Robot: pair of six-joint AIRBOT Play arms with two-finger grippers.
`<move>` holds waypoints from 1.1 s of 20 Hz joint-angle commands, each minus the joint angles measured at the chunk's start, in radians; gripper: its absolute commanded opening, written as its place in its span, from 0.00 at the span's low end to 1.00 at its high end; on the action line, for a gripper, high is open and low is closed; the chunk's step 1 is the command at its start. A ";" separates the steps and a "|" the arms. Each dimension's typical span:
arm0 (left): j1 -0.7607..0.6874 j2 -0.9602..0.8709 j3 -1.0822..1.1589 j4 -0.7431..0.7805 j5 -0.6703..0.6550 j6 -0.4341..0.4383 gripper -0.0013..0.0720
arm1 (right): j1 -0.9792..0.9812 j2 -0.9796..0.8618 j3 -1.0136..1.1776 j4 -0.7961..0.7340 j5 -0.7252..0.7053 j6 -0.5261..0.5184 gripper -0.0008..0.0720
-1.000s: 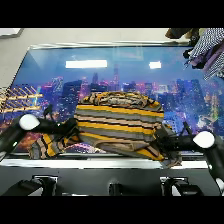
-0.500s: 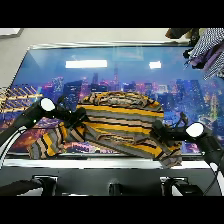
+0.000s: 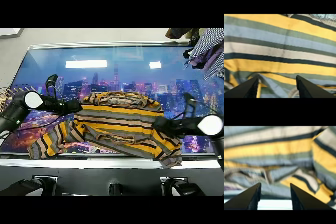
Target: Fold the clothes and pants, and hang the long-sleeved shirts on hangers.
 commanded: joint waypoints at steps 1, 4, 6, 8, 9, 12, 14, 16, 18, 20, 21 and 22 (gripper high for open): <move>-0.052 0.023 -0.002 0.111 -0.021 0.015 0.75 | 0.277 -0.037 0.017 -0.277 0.024 0.198 0.66; -0.094 0.023 -0.029 0.138 -0.023 0.011 0.75 | 0.454 -0.127 0.017 -0.411 -0.053 0.369 0.94; -0.101 0.025 -0.055 0.138 -0.024 0.011 0.75 | 0.505 -0.207 0.017 -0.404 -0.068 0.433 0.94; -0.102 0.030 -0.081 0.138 -0.024 0.011 0.75 | 0.544 -0.275 0.017 -0.405 -0.077 0.447 0.92; -0.102 0.031 -0.089 0.138 -0.024 0.011 0.75 | 0.556 -0.300 0.017 -0.401 -0.101 0.473 0.92; -0.102 0.031 -0.095 0.137 -0.034 0.011 0.87 | 0.569 -0.340 0.017 -0.394 -0.134 0.529 0.91; -0.102 0.031 -0.095 0.137 -0.034 0.011 0.87 | 0.569 -0.369 0.017 -0.395 -0.132 0.532 0.91; -0.102 0.031 -0.095 0.137 -0.034 0.011 0.87 | 0.568 -0.401 0.017 -0.394 -0.133 0.532 0.88; -0.105 0.031 -0.095 0.136 -0.045 0.011 0.87 | 0.569 -0.418 0.017 -0.394 -0.132 0.532 0.64; -0.124 0.031 -0.096 0.135 -0.053 0.011 0.87 | 0.569 -0.420 0.016 -0.396 -0.136 0.532 0.41; -0.148 0.031 -0.096 0.135 -0.050 0.012 0.87 | 0.569 -0.420 0.017 -0.398 -0.136 0.531 0.22; -0.177 0.031 -0.100 0.135 -0.040 0.012 0.87 | 0.568 -0.420 0.017 -0.398 -0.136 0.532 0.05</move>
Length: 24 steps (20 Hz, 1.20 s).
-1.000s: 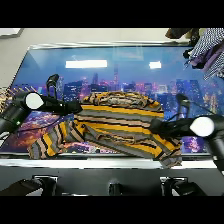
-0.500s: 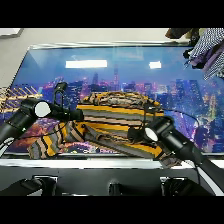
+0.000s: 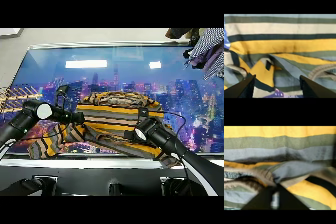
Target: Fold the clothes and pants, and hang the long-sleeved shirts on hangers.
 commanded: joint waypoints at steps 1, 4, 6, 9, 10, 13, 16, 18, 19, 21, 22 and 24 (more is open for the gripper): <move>-0.077 0.000 -0.013 -0.004 0.021 0.000 0.87 | 0.002 -0.009 0.001 -0.002 -0.002 0.005 0.05; -0.185 -0.002 -0.077 -0.004 0.097 -0.024 0.87 | 0.001 -0.009 0.001 0.003 0.013 0.005 0.05; -0.226 -0.011 -0.114 -0.004 0.138 -0.064 0.87 | 0.001 -0.006 0.001 0.003 0.040 0.005 0.05; -0.274 -0.034 -0.121 -0.005 0.193 -0.064 0.87 | 0.001 0.008 0.001 0.003 0.054 0.005 0.05; -0.285 -0.043 -0.121 -0.005 0.199 -0.064 0.87 | 0.001 0.014 0.001 0.003 0.051 0.005 0.05; -0.308 -0.081 -0.121 -0.003 0.202 -0.064 0.87 | 0.001 0.022 0.001 0.003 0.052 0.006 0.05; -0.308 -0.112 -0.121 0.020 0.208 -0.073 0.87 | 0.001 0.028 0.001 0.012 0.052 0.009 0.05; -0.308 -0.114 -0.121 0.073 0.207 -0.108 0.87 | 0.001 0.034 0.001 0.022 0.052 0.019 0.05; -0.308 -0.114 -0.121 0.097 0.207 -0.126 0.87 | 0.001 0.037 0.001 0.022 0.051 0.031 0.05; -0.308 -0.114 -0.121 0.140 0.211 -0.151 0.87 | 0.001 0.047 0.001 0.023 0.048 0.035 0.05; -0.308 -0.115 -0.121 0.150 0.222 -0.151 0.86 | 0.001 0.050 0.001 0.023 0.048 0.035 0.05; -0.308 -0.128 -0.121 0.165 0.241 -0.151 0.86 | 0.001 0.056 0.001 0.025 0.048 0.035 0.05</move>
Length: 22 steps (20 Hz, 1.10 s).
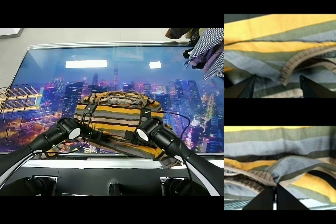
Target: Fold the clothes and pants, and hang the long-sleeved shirts on hangers.
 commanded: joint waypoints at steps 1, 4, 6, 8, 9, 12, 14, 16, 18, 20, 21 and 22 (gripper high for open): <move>-0.001 -0.018 0.000 0.043 0.022 -0.016 0.86 | 0.001 0.011 0.001 0.005 -0.002 0.006 0.05; -0.023 -0.021 0.000 0.056 0.021 -0.054 0.86 | 0.001 0.014 0.001 0.006 -0.002 0.006 0.05; -0.048 -0.020 0.000 0.080 0.003 -0.081 0.86 | 0.001 0.014 0.001 0.006 -0.002 0.007 0.05; -0.077 -0.018 0.000 0.124 -0.035 -0.144 0.86 | 0.001 0.014 0.001 0.006 -0.002 0.010 0.05; -0.091 -0.018 0.000 0.139 -0.052 -0.169 0.86 | 0.001 0.014 0.001 0.006 -0.002 0.010 0.05; -0.119 -0.019 -0.002 0.191 -0.057 -0.249 0.85 | 0.001 0.014 0.001 0.006 -0.002 0.030 0.05; -0.118 -0.024 -0.002 0.236 -0.037 -0.314 0.85 | 0.001 0.014 0.001 0.006 -0.002 0.032 0.05; -0.118 -0.044 -0.002 0.238 -0.005 -0.315 0.85 | 0.001 0.014 0.001 0.006 -0.002 0.032 0.05; -0.119 -0.075 -0.002 0.237 -0.004 -0.333 0.84 | 0.001 0.014 0.001 0.006 -0.002 0.031 0.05; -0.119 -0.094 -0.002 0.237 0.007 -0.339 0.82 | 0.001 0.014 0.001 0.006 -0.002 0.031 0.05; -0.117 -0.099 -0.001 0.237 0.010 -0.349 0.68 | 0.001 0.014 0.001 0.006 -0.001 0.031 0.05; -0.117 -0.099 -0.001 0.235 0.010 -0.352 0.36 | 0.001 0.014 0.001 0.006 0.000 0.031 0.05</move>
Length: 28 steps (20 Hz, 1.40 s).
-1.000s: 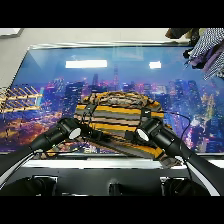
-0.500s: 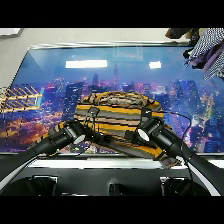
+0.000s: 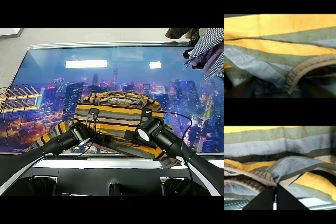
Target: Fold the clothes and pants, and hang the long-sleeved shirts on hangers.
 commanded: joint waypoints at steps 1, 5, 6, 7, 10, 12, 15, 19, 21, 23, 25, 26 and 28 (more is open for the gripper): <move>0.000 -0.013 0.000 0.006 0.012 -0.027 0.07 | 0.001 0.001 0.001 0.000 0.005 0.002 0.05; 0.000 -0.005 0.063 0.005 -0.092 0.006 0.04 | -0.002 0.001 0.005 0.000 0.037 0.006 0.05; 0.000 -0.002 0.097 0.005 -0.141 0.047 0.04 | -0.001 0.003 0.016 0.000 0.072 0.017 0.05; 0.003 0.006 0.140 0.004 -0.185 0.099 0.04 | -0.001 0.012 0.041 -0.002 0.106 0.017 0.05; 0.047 0.040 0.299 -0.026 -0.290 0.220 0.04 | -0.002 0.036 0.173 -0.082 0.188 0.016 0.05; 0.100 0.050 0.439 -0.098 -0.394 0.295 0.04 | -0.016 0.036 0.311 -0.140 0.267 0.001 0.05; 0.163 0.049 0.661 -0.158 -0.563 0.359 0.04 | -0.114 0.036 0.534 -0.130 0.354 -0.072 0.05; 0.195 0.049 0.916 -0.173 -0.646 0.386 0.04 | -0.237 0.036 0.814 -0.076 0.400 -0.173 0.05; 0.198 0.049 1.013 -0.201 -0.661 0.386 0.04 | -0.258 0.035 0.925 -0.052 0.412 -0.186 0.05; 0.197 0.049 1.088 -0.235 -0.698 0.386 0.04 | -0.259 0.035 1.026 -0.026 0.422 -0.186 0.05; 0.197 0.051 1.141 -0.260 -0.755 0.385 0.04 | -0.259 0.035 1.105 0.003 0.434 -0.187 0.05; 0.197 0.056 1.153 -0.269 -0.780 0.378 0.04 | -0.259 0.035 1.136 0.009 0.447 -0.187 0.05; 0.197 0.066 1.152 -0.272 -0.830 0.347 0.04 | -0.259 0.036 1.168 0.013 0.497 -0.207 0.05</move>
